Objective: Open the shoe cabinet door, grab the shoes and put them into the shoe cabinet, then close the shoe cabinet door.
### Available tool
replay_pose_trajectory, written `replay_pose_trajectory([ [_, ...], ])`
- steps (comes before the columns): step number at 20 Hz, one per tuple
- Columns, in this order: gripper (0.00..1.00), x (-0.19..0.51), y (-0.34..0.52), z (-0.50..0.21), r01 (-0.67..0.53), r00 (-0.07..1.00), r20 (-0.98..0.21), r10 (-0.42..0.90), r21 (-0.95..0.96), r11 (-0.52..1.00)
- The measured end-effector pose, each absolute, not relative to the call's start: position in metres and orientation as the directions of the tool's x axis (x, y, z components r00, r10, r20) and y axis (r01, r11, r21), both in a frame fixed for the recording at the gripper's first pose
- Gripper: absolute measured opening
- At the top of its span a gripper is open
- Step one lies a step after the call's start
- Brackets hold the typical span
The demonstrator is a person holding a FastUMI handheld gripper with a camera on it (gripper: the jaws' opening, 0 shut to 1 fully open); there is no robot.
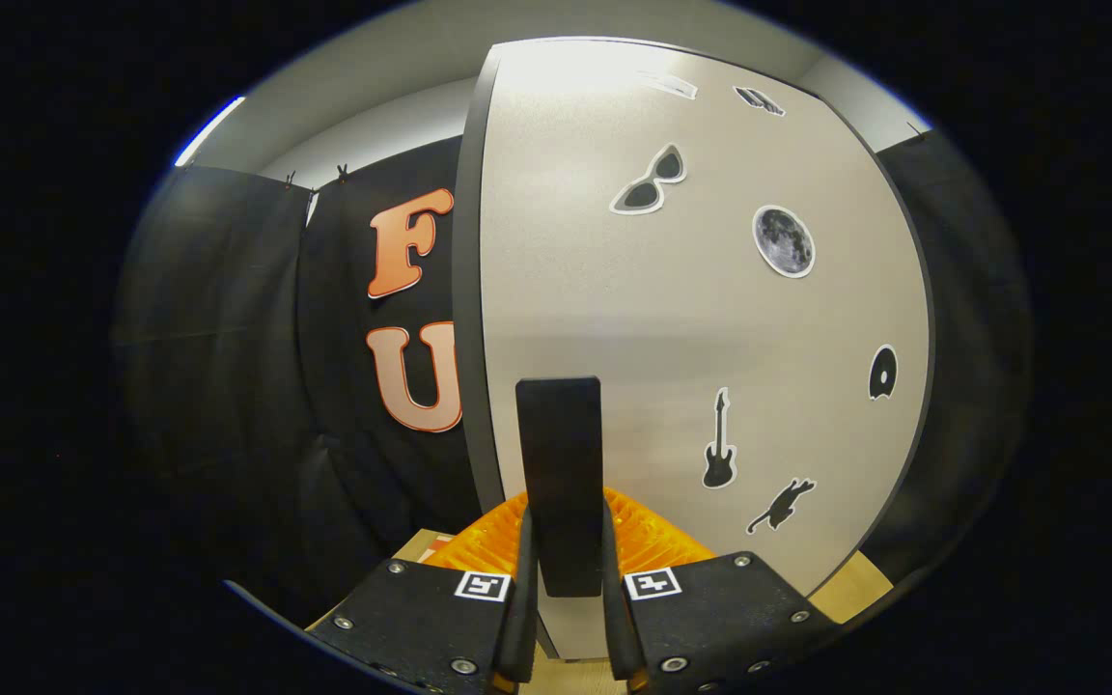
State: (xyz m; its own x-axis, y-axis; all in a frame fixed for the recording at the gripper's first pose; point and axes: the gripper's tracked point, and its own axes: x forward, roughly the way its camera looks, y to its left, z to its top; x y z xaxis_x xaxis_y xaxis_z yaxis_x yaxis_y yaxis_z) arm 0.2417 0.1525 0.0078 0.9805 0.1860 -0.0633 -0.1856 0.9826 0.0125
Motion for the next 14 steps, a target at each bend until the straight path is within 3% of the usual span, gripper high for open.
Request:
replay_pose_trajectory([
  [14, 0.24, 0.19, 0.117, 0.008, -0.133, 0.987, -0.084, 0.138, 0.059, 0.989],
])
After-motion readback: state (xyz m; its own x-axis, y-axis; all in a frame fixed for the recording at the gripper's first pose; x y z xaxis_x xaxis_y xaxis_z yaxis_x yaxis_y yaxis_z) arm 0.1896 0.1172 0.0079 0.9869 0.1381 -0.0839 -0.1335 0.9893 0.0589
